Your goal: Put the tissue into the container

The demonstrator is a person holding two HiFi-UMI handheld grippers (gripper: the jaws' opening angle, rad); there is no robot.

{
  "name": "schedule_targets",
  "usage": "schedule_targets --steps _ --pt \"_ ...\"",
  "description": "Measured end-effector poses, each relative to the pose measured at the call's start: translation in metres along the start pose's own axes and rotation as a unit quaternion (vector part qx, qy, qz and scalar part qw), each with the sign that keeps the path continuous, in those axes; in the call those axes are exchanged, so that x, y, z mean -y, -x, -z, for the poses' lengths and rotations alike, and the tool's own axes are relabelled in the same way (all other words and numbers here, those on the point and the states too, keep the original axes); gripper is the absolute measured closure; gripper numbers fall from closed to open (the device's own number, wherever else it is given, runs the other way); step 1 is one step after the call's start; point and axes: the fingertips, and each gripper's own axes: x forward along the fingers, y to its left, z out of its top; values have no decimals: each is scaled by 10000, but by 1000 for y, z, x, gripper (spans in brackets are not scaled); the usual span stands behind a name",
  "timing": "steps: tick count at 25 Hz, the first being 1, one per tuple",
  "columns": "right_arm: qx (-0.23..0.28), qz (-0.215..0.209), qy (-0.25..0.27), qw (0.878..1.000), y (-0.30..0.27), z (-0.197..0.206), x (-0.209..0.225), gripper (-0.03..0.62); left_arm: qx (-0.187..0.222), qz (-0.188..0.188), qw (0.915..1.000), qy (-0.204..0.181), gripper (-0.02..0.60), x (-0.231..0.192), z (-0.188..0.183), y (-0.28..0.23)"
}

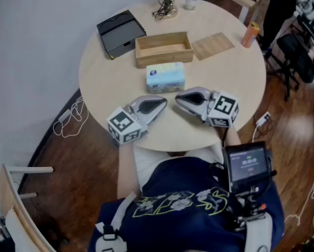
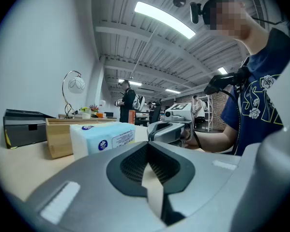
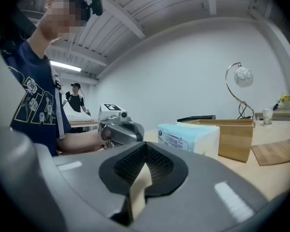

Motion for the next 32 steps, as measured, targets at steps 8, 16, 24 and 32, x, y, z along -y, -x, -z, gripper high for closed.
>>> schedule_targets --steps 8,16,24,32 --pt "72 -22 -15 10000 -1 -2 -2 593 24 -19 10000 28 578 2 1 1" --pt "56 -7 -26 10000 0 -1 -3 594 50 -11 10000 66 578 5 -1 2" --pt "12 465 -69 9989 22 -5 16 594 27 -68 10000 33 577 2 1 5" --pt "10 -25 -281 9996 88 16 55 229 -53 -558 9982 212 270 -66 12 71"
